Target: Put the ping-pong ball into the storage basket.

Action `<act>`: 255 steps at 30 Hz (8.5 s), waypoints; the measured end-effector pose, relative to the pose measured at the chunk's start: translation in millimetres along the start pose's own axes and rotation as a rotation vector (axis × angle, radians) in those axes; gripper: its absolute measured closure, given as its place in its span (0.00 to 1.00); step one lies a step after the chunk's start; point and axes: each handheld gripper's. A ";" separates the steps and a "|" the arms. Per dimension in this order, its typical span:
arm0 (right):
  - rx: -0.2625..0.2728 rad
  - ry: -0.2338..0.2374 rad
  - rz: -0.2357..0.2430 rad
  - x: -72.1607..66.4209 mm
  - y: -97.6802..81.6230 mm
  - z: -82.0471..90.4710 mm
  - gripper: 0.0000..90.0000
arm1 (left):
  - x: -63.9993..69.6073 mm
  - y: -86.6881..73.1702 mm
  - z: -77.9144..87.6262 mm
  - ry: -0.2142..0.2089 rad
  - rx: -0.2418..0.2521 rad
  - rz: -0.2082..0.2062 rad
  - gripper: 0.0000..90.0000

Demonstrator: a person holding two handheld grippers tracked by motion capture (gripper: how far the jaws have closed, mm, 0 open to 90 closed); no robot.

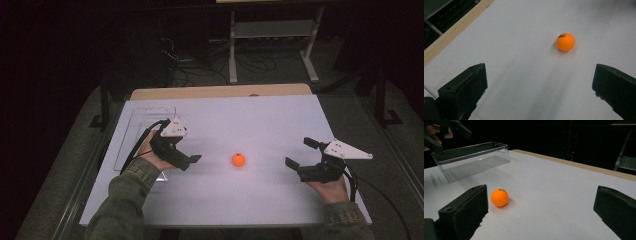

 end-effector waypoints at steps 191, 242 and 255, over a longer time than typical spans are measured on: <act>-0.010 0.031 0.008 -2.5 0.8 3.6 0.00 | 30.2 30.9 -173.7 -0.397 -0.364 -0.277 0.54; -0.021 0.035 0.005 -5.0 -1.1 1.2 0.00 | 15.4 54.6 -119.0 -0.327 -0.323 -0.282 0.57; -0.041 0.040 0.010 -6.0 -3.1 -2.9 0.00 | 8.8 57.8 -99.9 -0.305 -0.334 -0.272 0.57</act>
Point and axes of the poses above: each handheld gripper's, and its own axes: z roughly backward along the jaws, y roughly out of its top, x roughly to its right, and after that the axes turned 9 degrees about x, right-handed
